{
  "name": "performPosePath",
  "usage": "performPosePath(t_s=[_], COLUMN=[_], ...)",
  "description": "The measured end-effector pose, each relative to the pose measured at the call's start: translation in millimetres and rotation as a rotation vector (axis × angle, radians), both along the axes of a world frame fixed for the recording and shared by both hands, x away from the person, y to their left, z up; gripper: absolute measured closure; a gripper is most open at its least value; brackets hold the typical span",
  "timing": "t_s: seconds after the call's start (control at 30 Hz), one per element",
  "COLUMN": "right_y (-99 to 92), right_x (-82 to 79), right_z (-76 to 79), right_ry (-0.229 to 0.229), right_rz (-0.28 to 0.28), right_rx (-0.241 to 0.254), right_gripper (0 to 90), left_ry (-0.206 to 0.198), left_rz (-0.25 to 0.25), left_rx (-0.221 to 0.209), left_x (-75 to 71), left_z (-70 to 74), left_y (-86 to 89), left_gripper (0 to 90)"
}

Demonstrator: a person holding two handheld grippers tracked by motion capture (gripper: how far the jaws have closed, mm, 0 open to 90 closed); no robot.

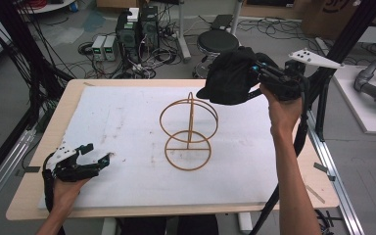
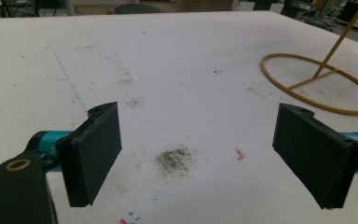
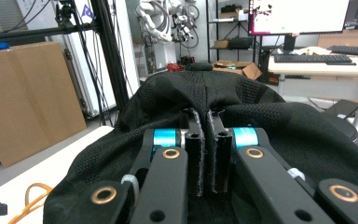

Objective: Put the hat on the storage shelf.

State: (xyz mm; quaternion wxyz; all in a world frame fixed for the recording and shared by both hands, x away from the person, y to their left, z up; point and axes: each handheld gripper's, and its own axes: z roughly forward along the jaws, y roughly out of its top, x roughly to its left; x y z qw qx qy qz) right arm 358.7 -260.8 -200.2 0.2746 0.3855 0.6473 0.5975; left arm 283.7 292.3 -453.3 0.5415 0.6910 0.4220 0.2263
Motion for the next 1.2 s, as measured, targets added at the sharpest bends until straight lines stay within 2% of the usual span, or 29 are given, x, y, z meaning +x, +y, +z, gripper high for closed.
performPosePath(t_s=[0.27,0.43,0.73,0.97,1.2], right_y=[9.8,21.7,41.8,59.3,72.3], right_x=[-3.3,-5.9,-6.6,-10.7,-19.4], right_z=[14.0,25.2,36.0,38.1,31.8], right_ry=[-0.017,-0.039,-0.061,-0.064,-0.066], right_rz=[0.013,0.040,0.078,0.134,0.172], right_rx=[0.007,0.008,0.015,0.012,-0.009], right_gripper=[88.3,88.3,88.2,88.2,88.2], left_ry=[0.002,0.004,0.003,0.007,0.009], left_rz=[0.001,0.000,-0.004,-0.005,-0.005], left_rx=[0.000,-0.002,0.005,0.003,0.004], left_x=[-0.2,0.1,0.0,0.2,0.5], left_z=[0.1,0.0,0.2,0.1,0.1], left_y=[-0.2,-0.2,-0.3,-0.1,-0.5], left_gripper=[15.3,15.3,15.3,15.4,15.3])
